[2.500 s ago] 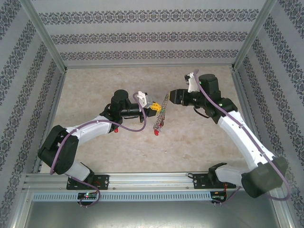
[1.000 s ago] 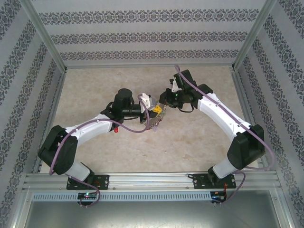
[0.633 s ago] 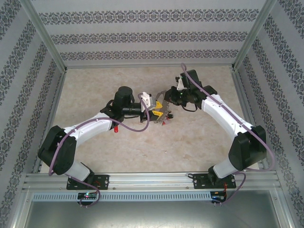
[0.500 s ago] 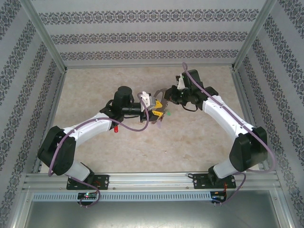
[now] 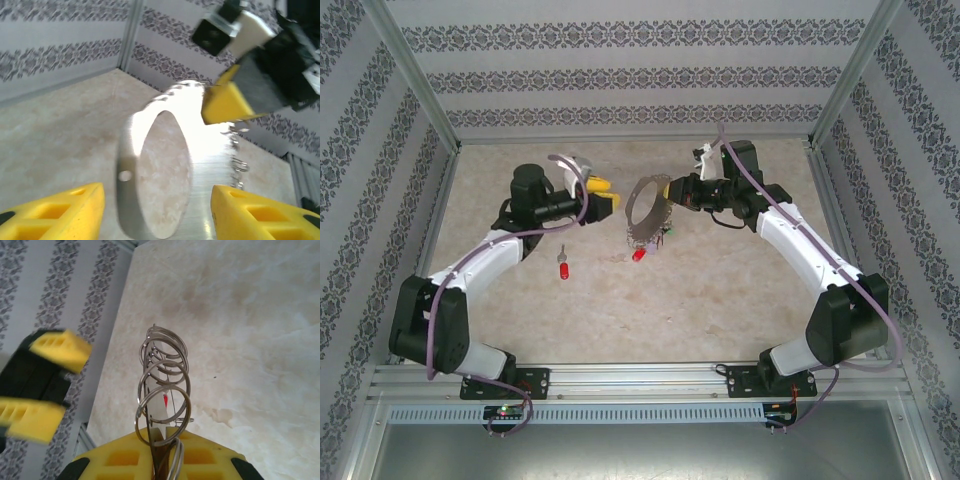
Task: Put the keys on the keyring
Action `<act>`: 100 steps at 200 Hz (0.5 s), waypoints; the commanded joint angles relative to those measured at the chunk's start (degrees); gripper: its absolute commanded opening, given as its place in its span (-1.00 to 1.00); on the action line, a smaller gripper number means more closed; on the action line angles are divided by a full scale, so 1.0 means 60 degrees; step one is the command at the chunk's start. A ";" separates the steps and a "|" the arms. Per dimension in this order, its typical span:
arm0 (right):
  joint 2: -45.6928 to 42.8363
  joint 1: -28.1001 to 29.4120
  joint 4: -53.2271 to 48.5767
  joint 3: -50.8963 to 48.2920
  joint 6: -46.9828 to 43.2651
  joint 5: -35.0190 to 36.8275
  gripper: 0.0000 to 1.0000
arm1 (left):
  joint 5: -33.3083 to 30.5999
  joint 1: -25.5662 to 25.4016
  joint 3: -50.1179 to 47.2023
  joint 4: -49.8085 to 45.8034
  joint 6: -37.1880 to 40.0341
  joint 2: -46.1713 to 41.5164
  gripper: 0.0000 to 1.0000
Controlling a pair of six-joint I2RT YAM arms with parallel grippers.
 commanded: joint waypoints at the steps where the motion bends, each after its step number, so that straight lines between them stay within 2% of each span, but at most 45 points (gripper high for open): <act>1: -0.0135 -0.0058 0.0575 0.0454 -0.0492 -0.1186 -1.00 | 0.1197 0.0219 0.0934 -0.0441 -0.1727 0.0713 0.19; 21: -0.0133 -0.0058 0.0732 0.0482 -0.0506 -0.1436 -1.00 | 0.1901 0.0233 0.1686 -0.1455 -0.1700 0.1297 0.21; 76: -0.0161 -0.0047 0.1034 0.0522 -0.0527 -0.2115 -1.00 | 0.2655 0.0239 0.2243 -0.1895 -0.1614 0.1850 0.26; 100: -0.0068 -0.0048 0.1066 0.0601 -0.0578 -0.2338 -1.00 | 0.3382 0.0213 0.2416 -0.1839 -0.1528 0.1932 0.23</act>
